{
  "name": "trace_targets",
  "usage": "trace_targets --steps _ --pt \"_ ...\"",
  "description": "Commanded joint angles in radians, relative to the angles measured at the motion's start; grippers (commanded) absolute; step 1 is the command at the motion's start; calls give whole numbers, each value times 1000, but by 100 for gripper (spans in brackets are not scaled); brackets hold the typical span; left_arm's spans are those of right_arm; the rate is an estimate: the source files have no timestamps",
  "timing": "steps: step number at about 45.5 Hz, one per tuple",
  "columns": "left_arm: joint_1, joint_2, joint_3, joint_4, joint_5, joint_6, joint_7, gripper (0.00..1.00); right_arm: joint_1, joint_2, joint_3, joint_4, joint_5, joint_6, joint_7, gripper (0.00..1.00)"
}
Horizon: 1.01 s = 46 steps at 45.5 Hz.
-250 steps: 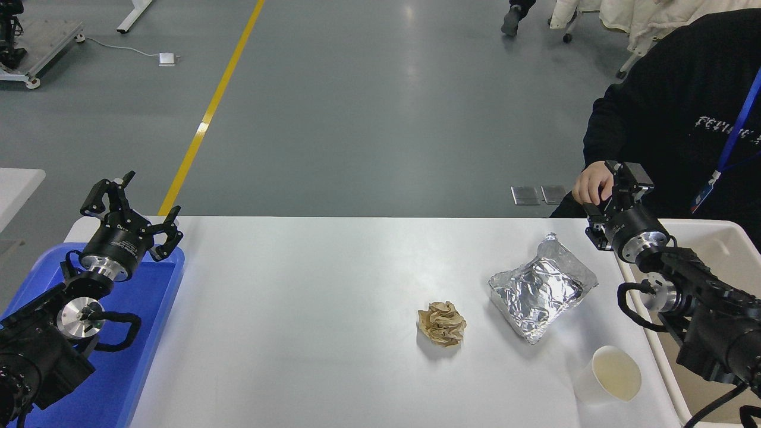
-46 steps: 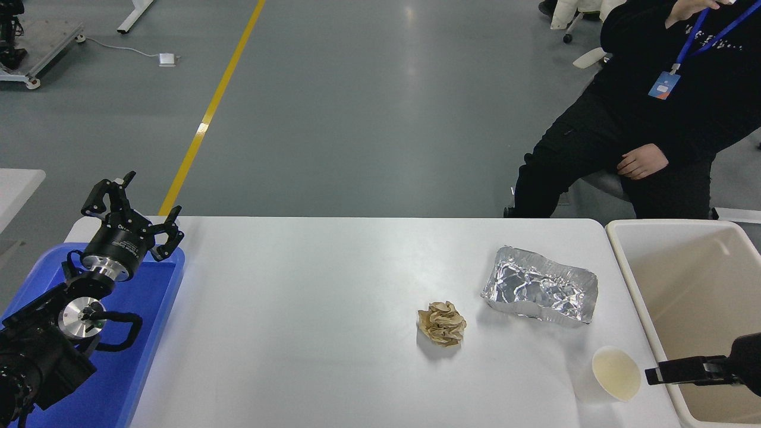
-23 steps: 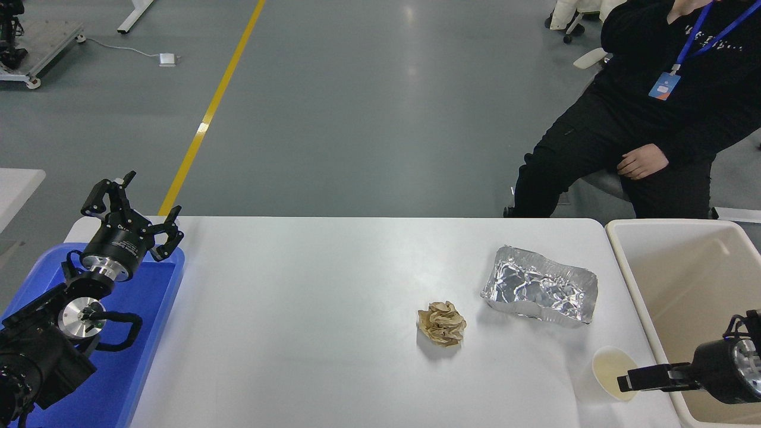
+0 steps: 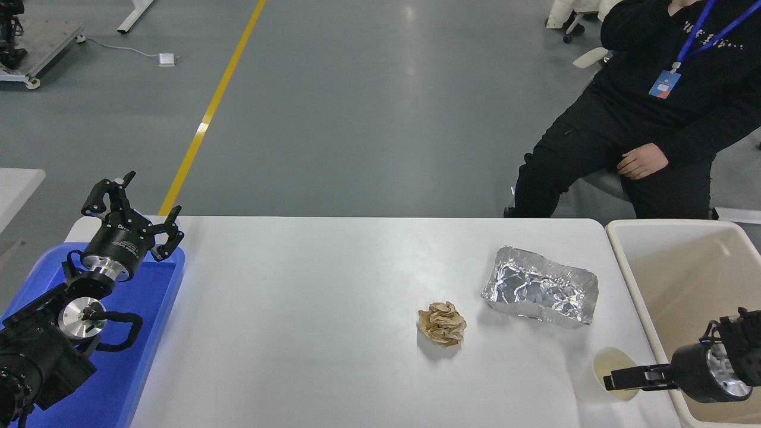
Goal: Clean the table surface
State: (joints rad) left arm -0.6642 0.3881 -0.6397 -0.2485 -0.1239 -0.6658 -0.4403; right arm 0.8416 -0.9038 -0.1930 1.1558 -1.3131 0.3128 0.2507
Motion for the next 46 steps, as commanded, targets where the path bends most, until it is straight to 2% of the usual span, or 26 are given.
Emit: trace_targets --steps 1,18,32,40,46 --pt "0 0 0 0 1 0 0 100 -13 33 -29 -41 -5 -6 -1 0" --pt "0 0 0 0 1 0 0 100 -4 -15 -32 -31 2 -6 2 0" --pt "0 0 0 0 0 0 0 100 42 -133 -26 51 8 37 10 0" --pt "0 0 0 0 1 0 0 100 100 -248 -22 157 8 103 10 0" --pt "0 0 0 0 0 0 0 100 209 -378 -20 260 8 209 10 0"
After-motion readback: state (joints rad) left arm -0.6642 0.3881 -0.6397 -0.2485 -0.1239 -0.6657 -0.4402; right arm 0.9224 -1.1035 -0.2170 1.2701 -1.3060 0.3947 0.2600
